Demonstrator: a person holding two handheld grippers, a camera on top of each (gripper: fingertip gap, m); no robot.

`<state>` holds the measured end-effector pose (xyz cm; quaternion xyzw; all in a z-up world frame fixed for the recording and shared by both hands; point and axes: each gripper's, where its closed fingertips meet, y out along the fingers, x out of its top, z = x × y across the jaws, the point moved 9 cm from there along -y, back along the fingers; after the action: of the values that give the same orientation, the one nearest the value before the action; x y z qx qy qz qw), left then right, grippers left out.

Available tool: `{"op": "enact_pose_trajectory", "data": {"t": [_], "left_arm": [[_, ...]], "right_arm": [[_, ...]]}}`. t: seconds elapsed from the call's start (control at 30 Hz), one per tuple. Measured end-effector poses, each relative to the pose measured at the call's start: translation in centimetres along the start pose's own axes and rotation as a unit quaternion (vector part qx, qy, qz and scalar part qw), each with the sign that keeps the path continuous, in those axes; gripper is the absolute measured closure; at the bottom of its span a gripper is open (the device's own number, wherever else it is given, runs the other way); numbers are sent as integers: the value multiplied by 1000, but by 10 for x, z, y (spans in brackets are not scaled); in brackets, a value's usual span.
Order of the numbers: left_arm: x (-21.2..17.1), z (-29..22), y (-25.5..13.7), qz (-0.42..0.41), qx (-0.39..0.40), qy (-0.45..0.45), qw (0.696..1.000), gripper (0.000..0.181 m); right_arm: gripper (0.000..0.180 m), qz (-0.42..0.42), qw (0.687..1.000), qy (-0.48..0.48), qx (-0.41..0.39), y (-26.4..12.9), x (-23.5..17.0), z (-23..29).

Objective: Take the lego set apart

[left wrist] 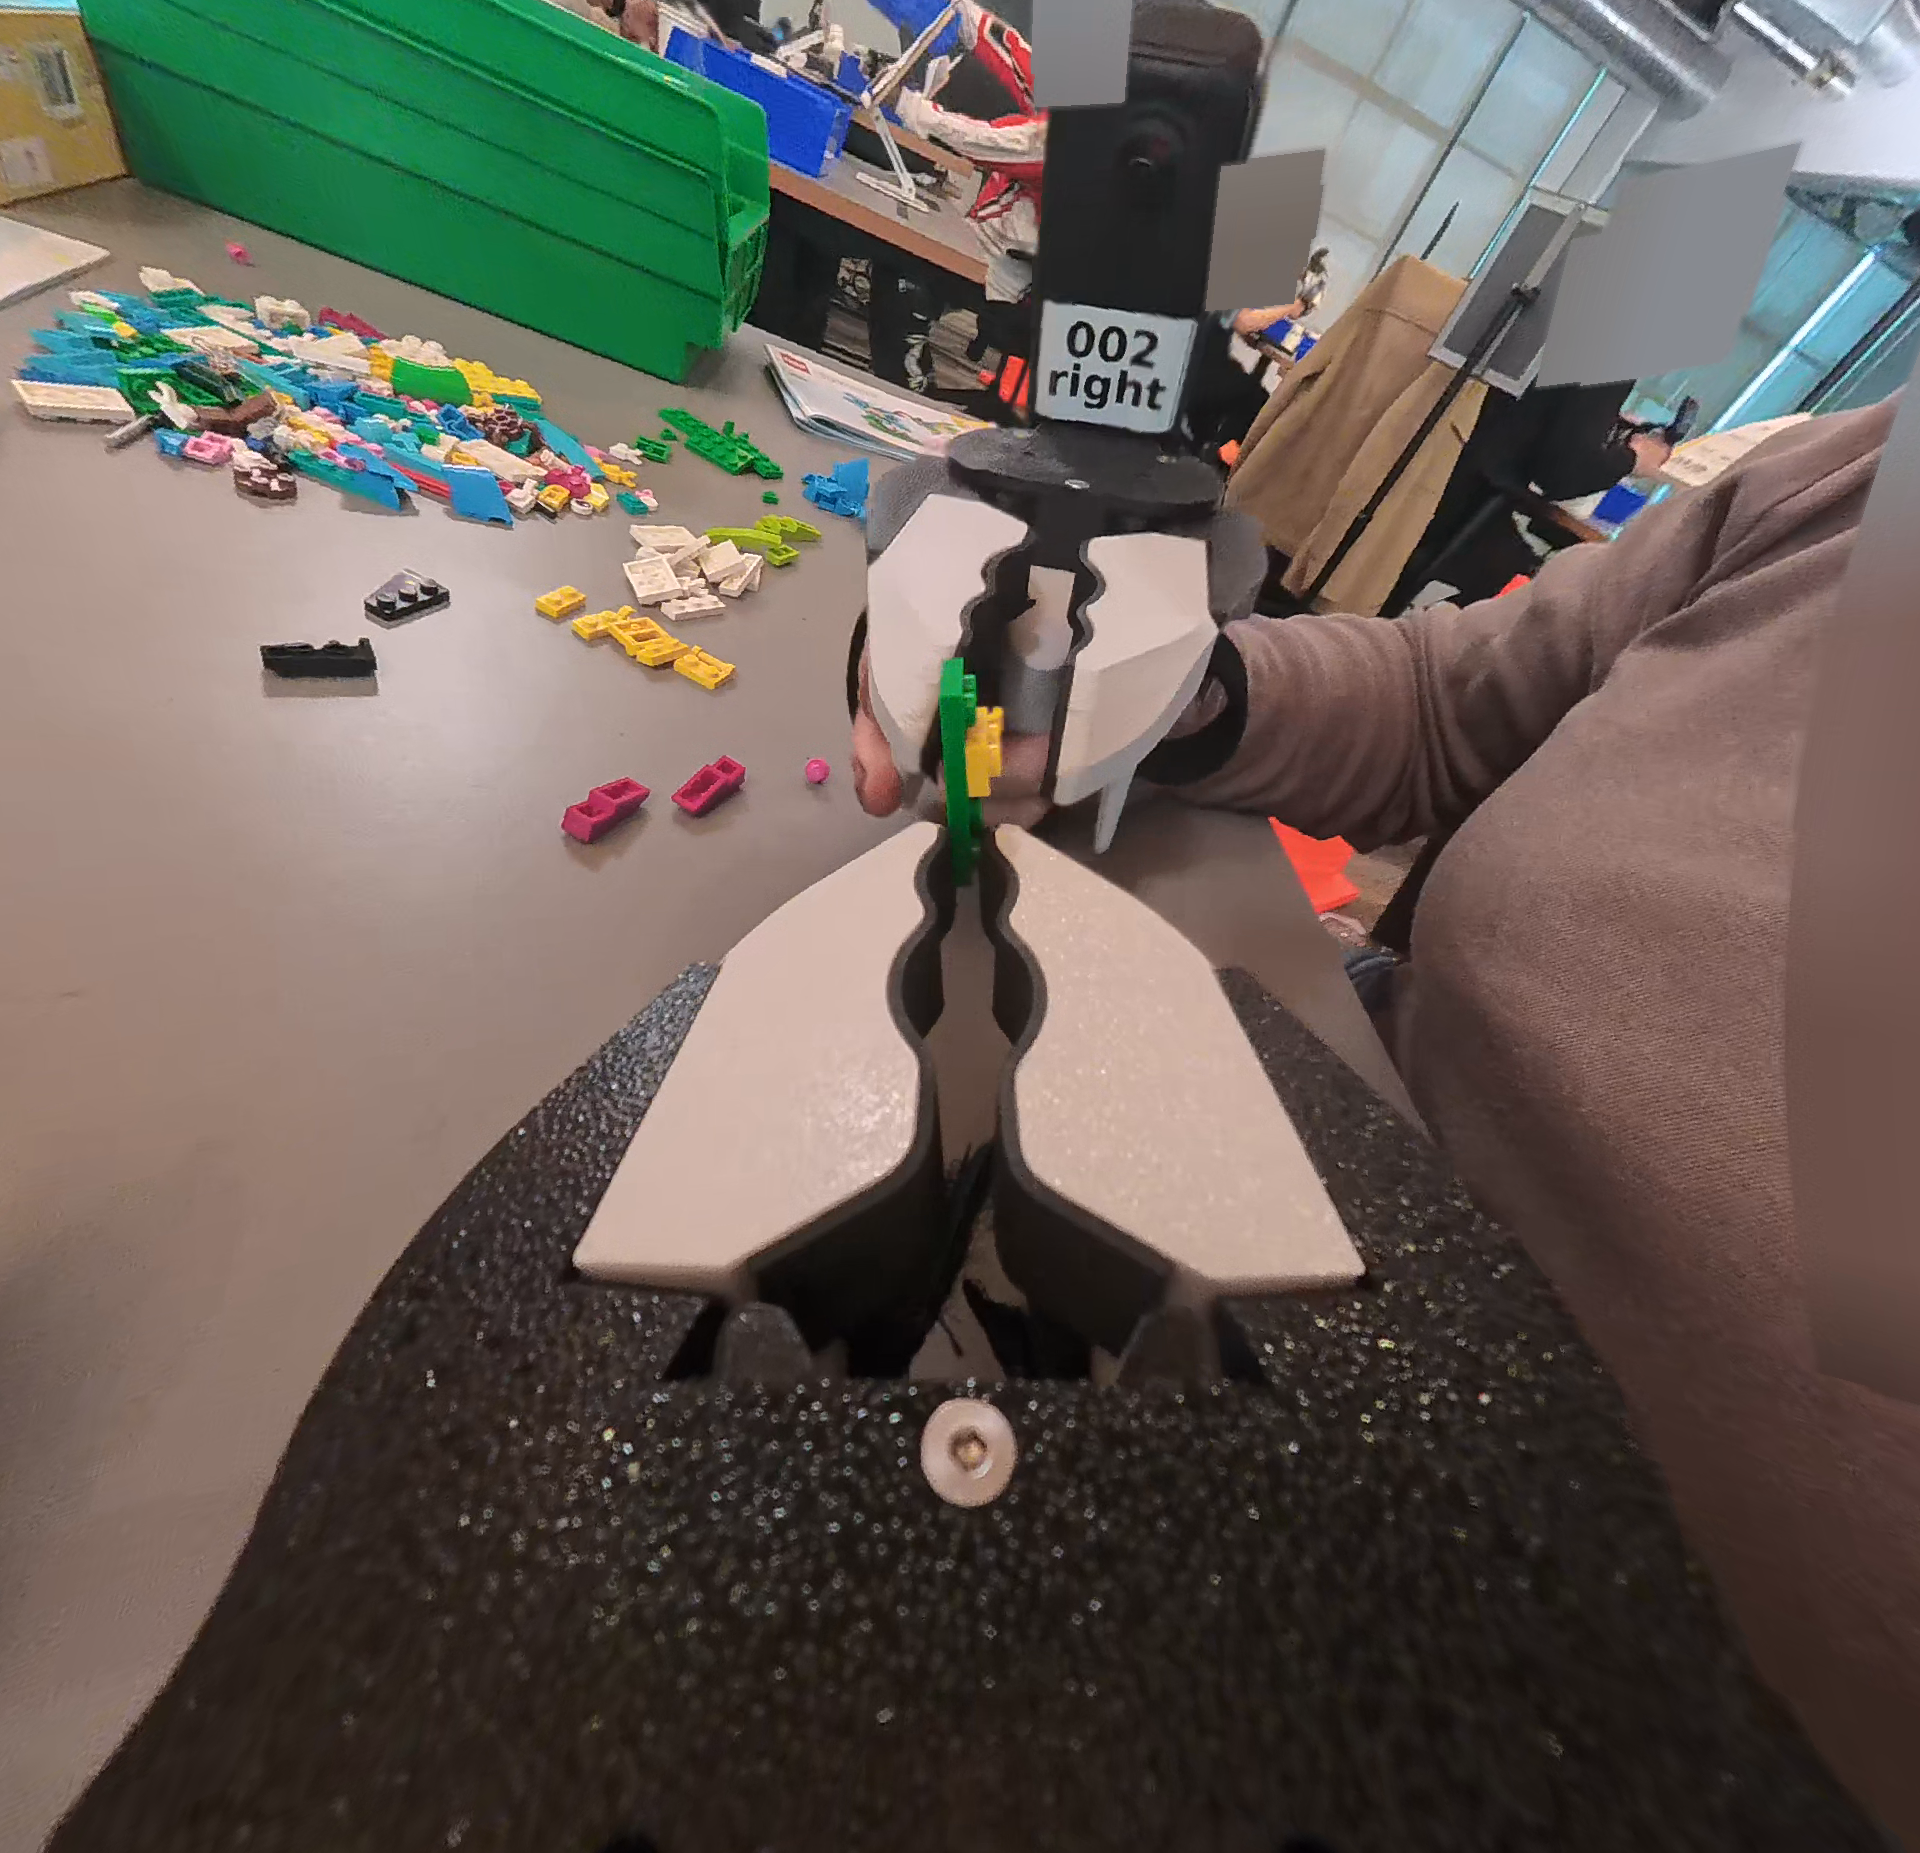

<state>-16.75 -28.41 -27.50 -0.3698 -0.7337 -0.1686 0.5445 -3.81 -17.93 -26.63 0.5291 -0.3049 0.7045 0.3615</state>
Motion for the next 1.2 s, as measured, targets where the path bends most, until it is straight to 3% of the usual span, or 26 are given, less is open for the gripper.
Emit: {"op": "enact_pose_trajectory", "data": {"t": [0.07,0.23,0.3,0.37,0.53,0.63,0.7,0.8,0.9,1.03,1.2], "left_arm": [[0,-3,1,1,4,21,1000,177],[0,-7,2,15,58,94,994,177],[-1,-8,3,28,101,155,982,166],[0,-10,1,44,138,229,963,155],[-3,-18,5,91,126,318,935,154],[-11,-21,10,120,80,308,941,161],[-10,-17,10,124,73,281,949,176],[-11,-14,10,143,62,264,952,176],[-14,-14,12,144,101,302,937,167],[-14,-15,12,169,90,288,938,177],[-16,-6,12,182,103,195,958,177]], "right_arm": [[174,-5,1000,6,0,0,0,0],[176,20,998,-47,-26,0,1,1],[176,54,993,-97,-38,-2,1,3],[176,114,976,-174,-62,-5,0,5],[176,236,904,-342,-104,0,-11,18],[176,263,882,-377,-101,6,-17,24],[176,272,875,-389,-95,8,-20,26],[176,283,865,-402,-97,10,-23,27],[176,293,859,-407,-100,10,-26,25],[176,292,852,-422,-104,11,-27,26],[176,302,794,-506,-149,17,-37,27]]}}
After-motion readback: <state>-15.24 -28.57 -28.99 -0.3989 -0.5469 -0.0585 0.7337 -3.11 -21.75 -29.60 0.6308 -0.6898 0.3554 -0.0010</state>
